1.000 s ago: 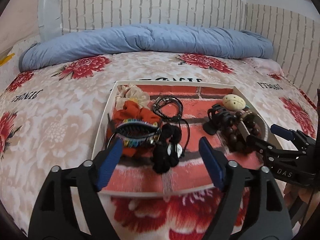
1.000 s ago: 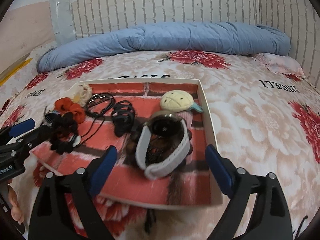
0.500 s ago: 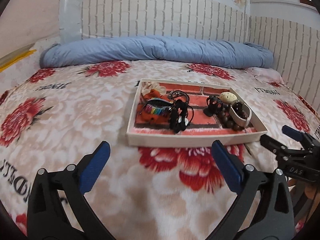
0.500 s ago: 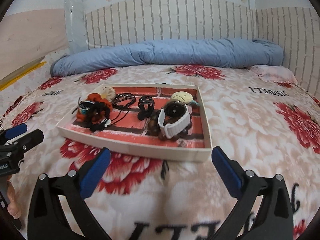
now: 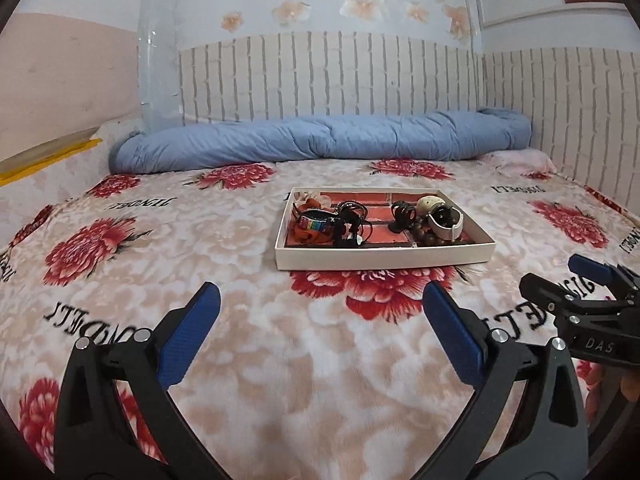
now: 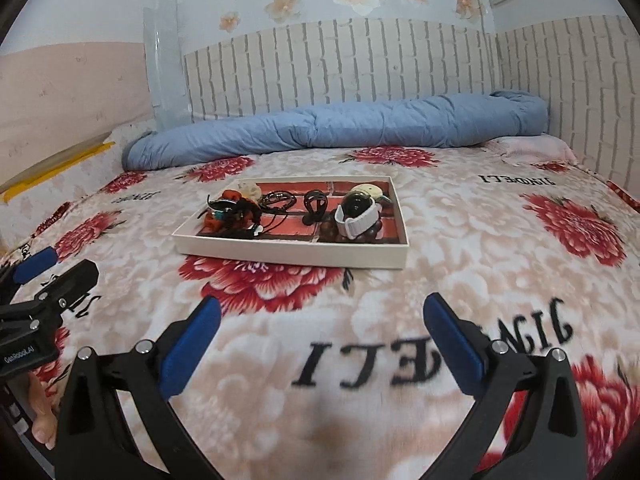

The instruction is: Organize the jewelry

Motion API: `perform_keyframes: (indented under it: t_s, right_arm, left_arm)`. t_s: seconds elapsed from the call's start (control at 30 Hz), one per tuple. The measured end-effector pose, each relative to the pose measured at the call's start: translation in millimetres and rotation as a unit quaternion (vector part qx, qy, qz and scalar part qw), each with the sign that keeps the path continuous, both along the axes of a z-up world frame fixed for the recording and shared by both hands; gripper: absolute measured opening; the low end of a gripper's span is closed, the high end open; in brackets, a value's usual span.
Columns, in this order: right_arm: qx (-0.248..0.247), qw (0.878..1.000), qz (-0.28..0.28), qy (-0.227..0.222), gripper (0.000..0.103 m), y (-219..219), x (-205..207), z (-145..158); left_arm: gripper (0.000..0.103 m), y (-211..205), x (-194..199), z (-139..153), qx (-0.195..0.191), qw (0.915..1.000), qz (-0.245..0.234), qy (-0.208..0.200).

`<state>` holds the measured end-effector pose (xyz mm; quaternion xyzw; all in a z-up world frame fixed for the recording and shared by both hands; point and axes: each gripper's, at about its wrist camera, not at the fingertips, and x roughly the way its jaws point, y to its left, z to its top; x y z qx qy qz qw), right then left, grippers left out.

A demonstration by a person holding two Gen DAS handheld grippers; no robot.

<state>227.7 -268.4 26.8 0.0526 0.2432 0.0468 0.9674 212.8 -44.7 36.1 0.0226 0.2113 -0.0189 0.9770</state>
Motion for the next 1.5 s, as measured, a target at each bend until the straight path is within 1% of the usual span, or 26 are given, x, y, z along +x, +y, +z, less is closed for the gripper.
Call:
perform_keyframes:
  t_s: [0.07, 0.27, 0.4, 0.57, 0.73, 0.93, 1.5]
  right_arm:
    - [0.007, 1.000, -0.002, -0.002, 0.099, -2.4, -13.0, -0.7]
    - [0.012, 1.000, -0.012, -0.020, 0.099, -7.6, -42.2, -0.6]
    - [-0.007, 0.999, -0.015, -0.045, 0.099, -3.0, -59.0, -4.2]
    - [-0.014, 0.997, -0.020, -0.074, 0.099, -1.4, -72.4, -6.6]
    - [-0.024, 0.995, -0.016, -0.094, 0.099, 2.9, -81.0, -6.7]
    - [-0.025, 0.996, -0.016, -0.088, 0.099, 3.1, -78.5, -9.7]
    - [-0.025, 0.996, -0.021, -0.088, 0.099, 1.8, -78.1, -12.4]
  left_arm:
    - [0.098, 3.0, -11.2, -3.3, -0.007, 1.0000, 0.003, 0.002]
    - [0.098, 9.9, -39.6, -12.8, -0.013, 0.9997, 0.016, -0.015]
    - [0.098, 17.5, -51.0, -17.5, -0.028, 0.9991, 0.024, -0.020]
    - [0.098, 25.2, -54.7, -22.2, -0.042, 0.9985, 0.028, -0.020]
    - [0.098, 24.2, -57.1, -23.4, -0.036, 0.9986, 0.029, -0.028]
    - [0.098, 19.9, -59.0, -24.7, -0.025, 0.9987, 0.031, -0.033]
    - [0.098, 22.4, -59.4, -24.8, -0.032, 0.9985, 0.032, -0.032]
